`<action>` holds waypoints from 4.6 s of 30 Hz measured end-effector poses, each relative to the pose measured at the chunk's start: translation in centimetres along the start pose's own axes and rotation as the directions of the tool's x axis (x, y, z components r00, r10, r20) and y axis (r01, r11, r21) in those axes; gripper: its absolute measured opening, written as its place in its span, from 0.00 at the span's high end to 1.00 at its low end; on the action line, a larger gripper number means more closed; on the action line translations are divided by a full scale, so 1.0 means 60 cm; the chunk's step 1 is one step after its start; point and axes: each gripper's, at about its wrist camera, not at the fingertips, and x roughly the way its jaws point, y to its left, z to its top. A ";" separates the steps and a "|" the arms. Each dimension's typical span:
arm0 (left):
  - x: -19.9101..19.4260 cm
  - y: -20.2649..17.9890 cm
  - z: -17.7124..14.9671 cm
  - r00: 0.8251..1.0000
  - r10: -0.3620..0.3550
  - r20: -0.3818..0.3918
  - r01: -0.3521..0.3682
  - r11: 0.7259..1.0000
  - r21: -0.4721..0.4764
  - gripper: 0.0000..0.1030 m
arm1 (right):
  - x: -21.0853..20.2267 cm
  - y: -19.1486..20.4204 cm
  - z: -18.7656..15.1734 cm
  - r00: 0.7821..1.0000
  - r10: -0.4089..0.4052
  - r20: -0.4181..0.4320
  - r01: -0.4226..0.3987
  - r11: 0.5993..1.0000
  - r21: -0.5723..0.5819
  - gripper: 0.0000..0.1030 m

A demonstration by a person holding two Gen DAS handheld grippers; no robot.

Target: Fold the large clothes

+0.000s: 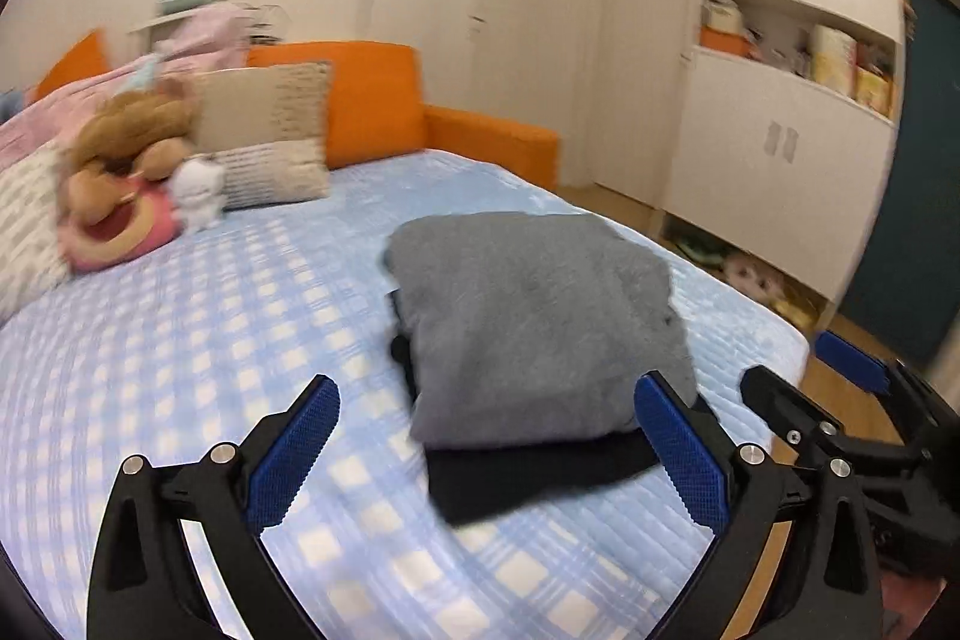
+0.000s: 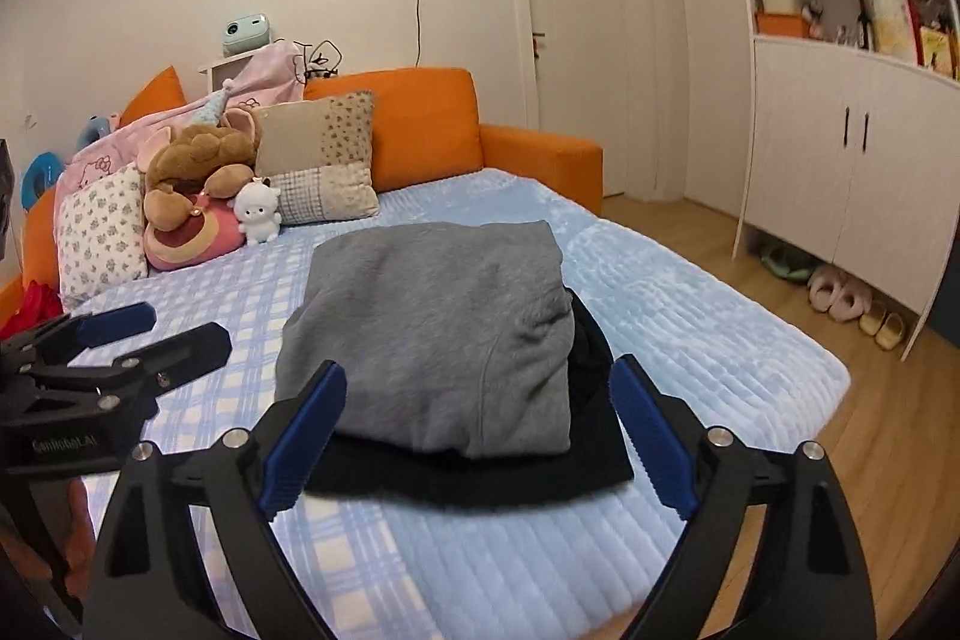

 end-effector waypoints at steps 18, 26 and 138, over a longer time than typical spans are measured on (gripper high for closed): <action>-0.008 -0.019 -0.148 0.998 0.056 0.022 -0.057 0.997 0.046 0.03 | -0.055 0.012 -0.144 0.992 -0.115 0.046 0.117 0.993 -0.027 0.14; -0.015 -0.028 -0.153 0.995 0.089 0.040 -0.092 0.993 0.078 0.03 | -0.061 0.010 -0.140 0.988 -0.137 0.074 0.141 0.989 -0.051 0.14; -0.010 -0.058 -0.154 0.994 0.099 0.045 -0.104 0.989 0.101 0.03 | -0.054 -0.045 -0.144 0.992 -0.098 0.085 0.099 0.995 -0.010 0.13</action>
